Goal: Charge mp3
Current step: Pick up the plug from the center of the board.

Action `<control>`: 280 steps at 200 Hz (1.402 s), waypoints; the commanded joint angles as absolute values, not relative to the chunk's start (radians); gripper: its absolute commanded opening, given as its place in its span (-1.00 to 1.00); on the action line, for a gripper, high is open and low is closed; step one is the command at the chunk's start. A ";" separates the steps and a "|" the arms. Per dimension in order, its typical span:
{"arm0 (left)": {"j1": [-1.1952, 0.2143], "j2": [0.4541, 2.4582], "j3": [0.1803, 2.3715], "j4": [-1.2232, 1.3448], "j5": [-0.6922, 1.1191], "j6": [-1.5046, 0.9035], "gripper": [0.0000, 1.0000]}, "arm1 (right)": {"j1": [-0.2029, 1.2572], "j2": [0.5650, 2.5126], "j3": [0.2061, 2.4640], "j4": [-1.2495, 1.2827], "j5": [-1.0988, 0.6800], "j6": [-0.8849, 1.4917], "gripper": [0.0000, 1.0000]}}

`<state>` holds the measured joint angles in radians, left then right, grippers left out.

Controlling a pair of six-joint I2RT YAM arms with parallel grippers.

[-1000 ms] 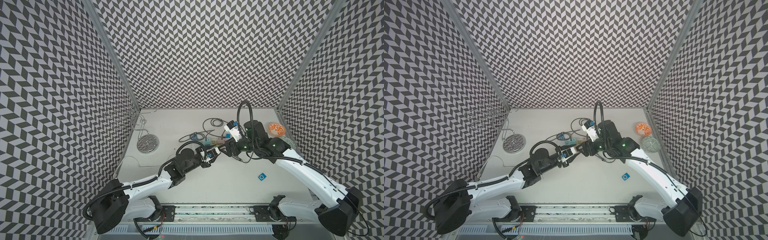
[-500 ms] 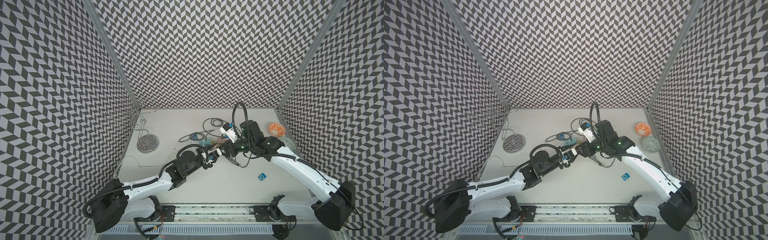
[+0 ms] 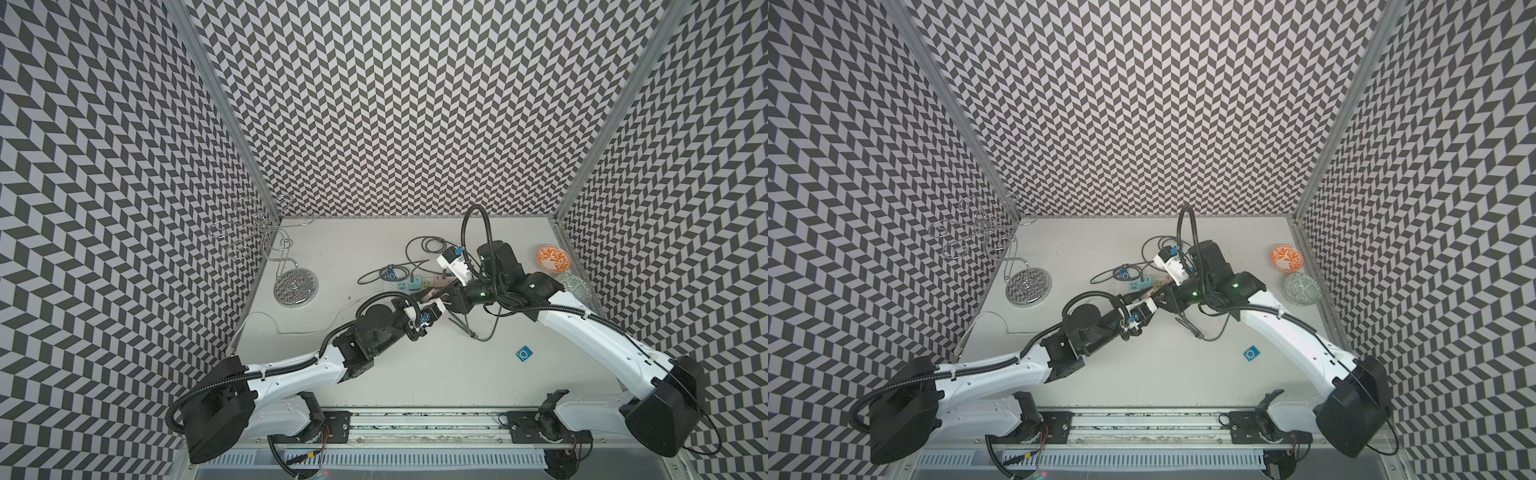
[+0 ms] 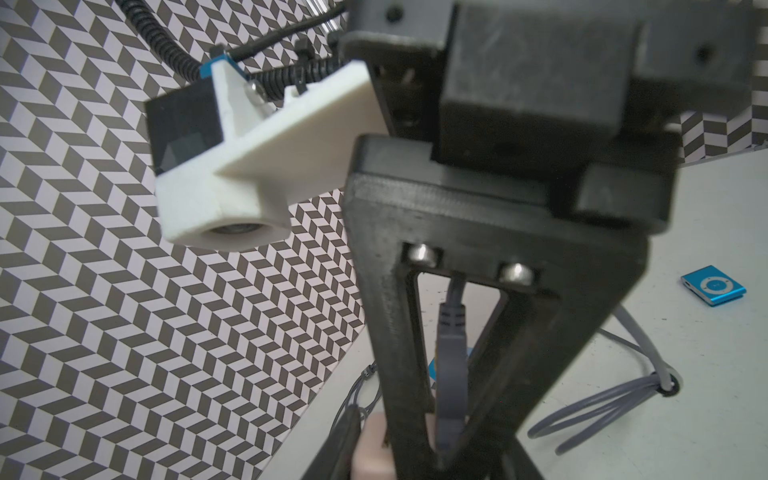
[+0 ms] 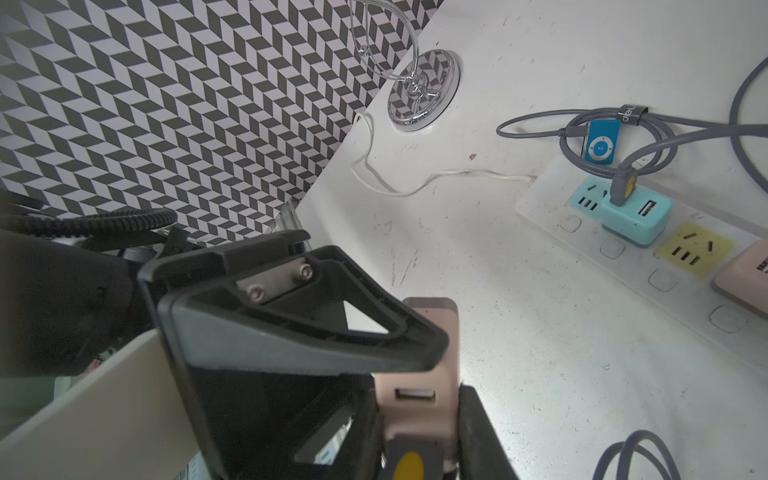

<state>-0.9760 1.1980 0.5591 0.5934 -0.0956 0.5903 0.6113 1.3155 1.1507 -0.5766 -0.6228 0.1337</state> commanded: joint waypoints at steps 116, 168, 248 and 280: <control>-0.641 0.976 0.637 0.308 0.266 0.518 0.98 | 0.373 1.514 1.323 -0.672 -0.246 -0.608 -0.91; -0.518 0.976 0.649 0.275 0.329 0.464 0.94 | 0.326 1.657 1.401 -0.733 -0.186 -0.928 -0.94; -0.453 0.945 0.613 0.273 0.366 0.476 0.94 | 0.296 1.802 1.480 -0.843 -0.174 -1.099 -0.95; -0.434 0.939 0.602 0.273 0.370 0.474 0.94 | 0.297 1.766 1.395 -0.793 -0.155 -1.111 -0.98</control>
<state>-0.4488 0.9569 0.6178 0.2741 0.3462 0.4770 0.2985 1.7977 1.4448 -0.8150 -0.1482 -1.0515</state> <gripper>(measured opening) 0.970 0.253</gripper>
